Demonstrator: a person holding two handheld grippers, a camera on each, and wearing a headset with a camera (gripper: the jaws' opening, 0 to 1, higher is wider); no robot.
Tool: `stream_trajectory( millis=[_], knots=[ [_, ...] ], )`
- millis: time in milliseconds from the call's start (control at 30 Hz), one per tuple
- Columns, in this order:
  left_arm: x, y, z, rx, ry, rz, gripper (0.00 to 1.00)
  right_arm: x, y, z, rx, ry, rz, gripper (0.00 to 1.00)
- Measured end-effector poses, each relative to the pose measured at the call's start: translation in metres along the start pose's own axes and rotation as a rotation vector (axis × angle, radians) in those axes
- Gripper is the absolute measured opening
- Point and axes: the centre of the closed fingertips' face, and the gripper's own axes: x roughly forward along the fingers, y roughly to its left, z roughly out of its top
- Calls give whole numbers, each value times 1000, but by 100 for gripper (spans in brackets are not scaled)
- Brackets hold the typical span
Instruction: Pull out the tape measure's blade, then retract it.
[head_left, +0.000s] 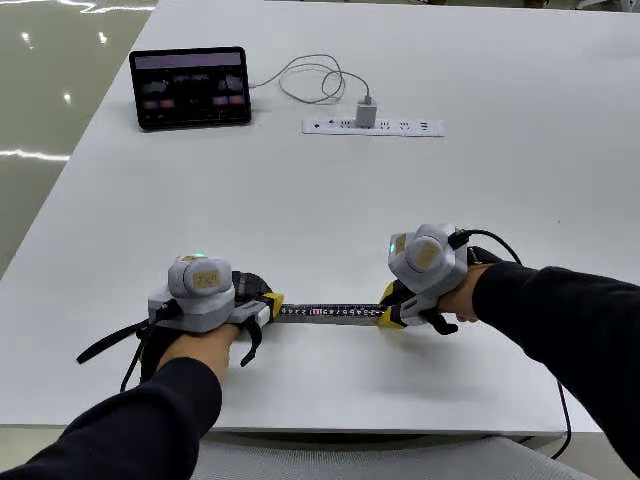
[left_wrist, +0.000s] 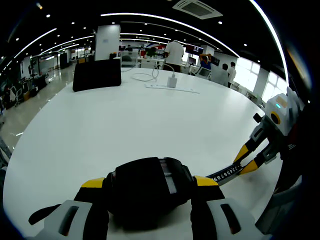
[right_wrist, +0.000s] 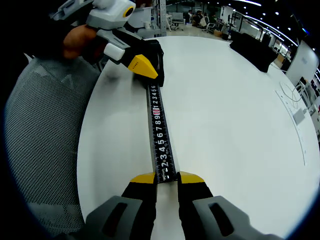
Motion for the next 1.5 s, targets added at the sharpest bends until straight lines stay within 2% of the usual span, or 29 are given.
stream_trajectory(
  millis=[1500],
  knots=[
    [0,0,0,-8,0,1,63,13,3,25,-13,-33,8,11]
  ],
)
